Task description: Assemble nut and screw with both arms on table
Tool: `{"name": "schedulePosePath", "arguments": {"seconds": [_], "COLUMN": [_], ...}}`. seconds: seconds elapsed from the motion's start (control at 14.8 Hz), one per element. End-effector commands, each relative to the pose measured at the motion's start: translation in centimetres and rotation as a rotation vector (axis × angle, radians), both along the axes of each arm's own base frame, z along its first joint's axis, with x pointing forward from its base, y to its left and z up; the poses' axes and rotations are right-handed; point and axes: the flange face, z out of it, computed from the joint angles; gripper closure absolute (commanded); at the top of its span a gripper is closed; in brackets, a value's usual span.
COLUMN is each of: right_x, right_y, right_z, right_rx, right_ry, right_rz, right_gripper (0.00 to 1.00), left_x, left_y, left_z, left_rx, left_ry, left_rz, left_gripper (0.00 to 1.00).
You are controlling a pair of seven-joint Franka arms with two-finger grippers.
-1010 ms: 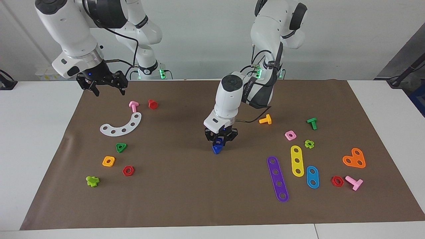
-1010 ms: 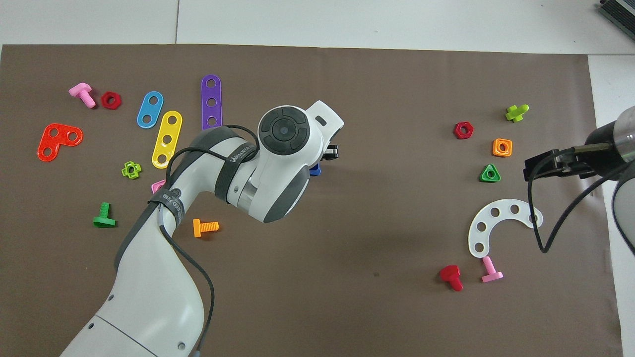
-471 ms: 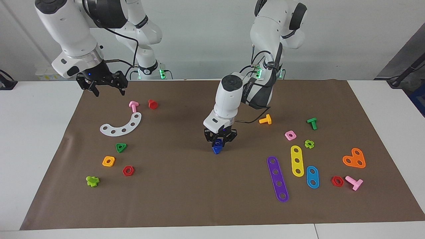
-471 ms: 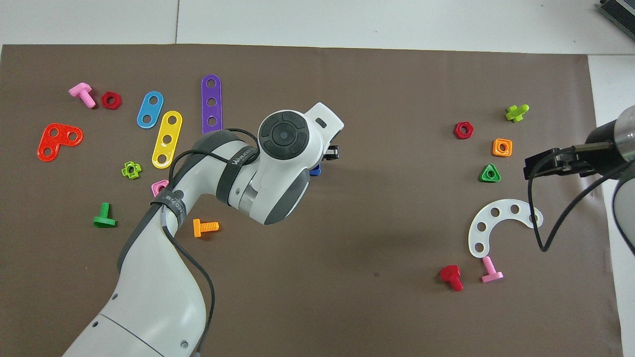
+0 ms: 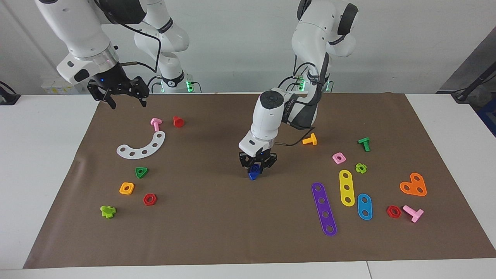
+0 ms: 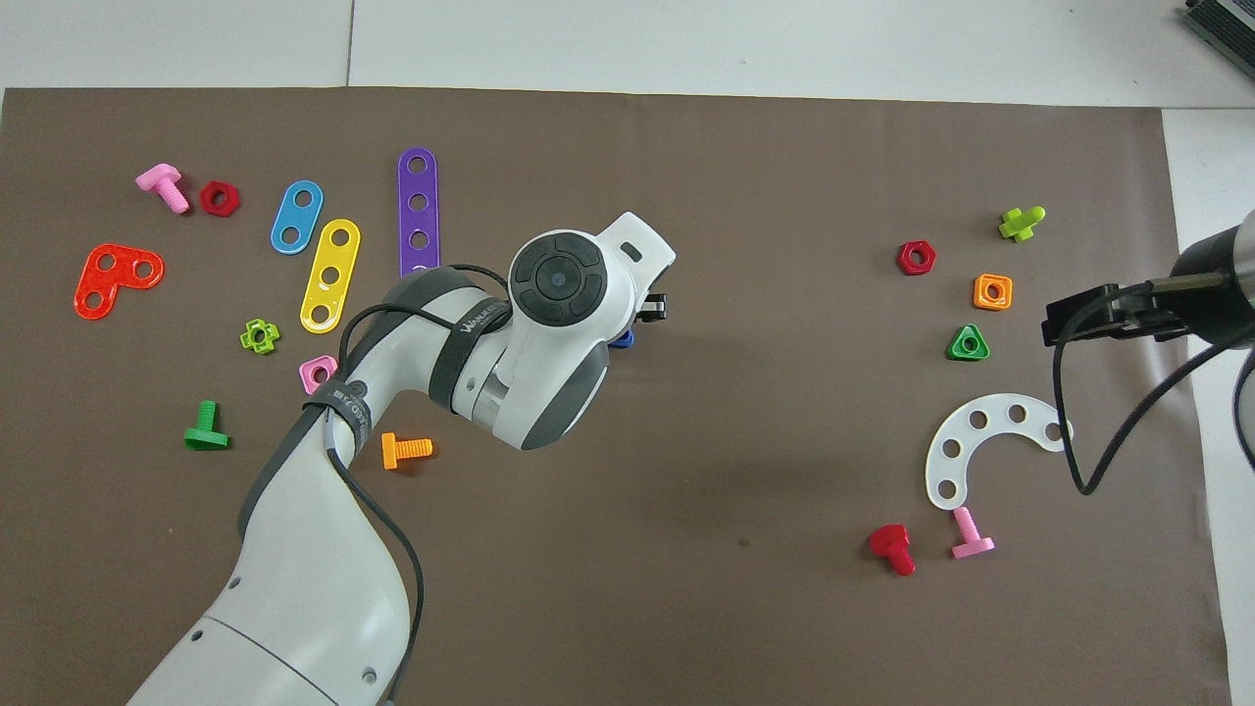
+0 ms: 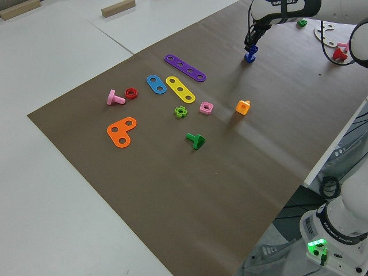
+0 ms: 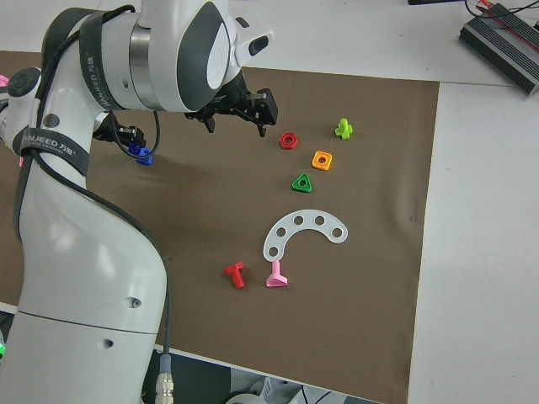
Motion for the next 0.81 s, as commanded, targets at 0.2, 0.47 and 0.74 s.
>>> {"name": "schedulePosePath", "arguments": {"seconds": [0.2,0.47,0.74], "right_x": [0.2,0.2,0.2], "right_y": [-0.6,-0.5,-0.5], "right_z": [-0.2,-0.3,-0.2], "right_rx": [0.028,0.028,0.005], "right_ry": [0.012,0.014,0.012], "right_rz": [-0.01,-0.01,0.001], "right_gripper": [0.0,0.0,0.0], "left_x": [-0.3,0.1,-0.1], "left_y": [1.1,6.9,17.4], "left_z": [2.3,6.7,10.9], "left_rx": [-0.003,0.029,0.084], "left_ry": [-0.014,-0.003,0.063], "left_rz": [0.019,-0.015,-0.04], "left_gripper": [0.0,0.0,0.0]}}
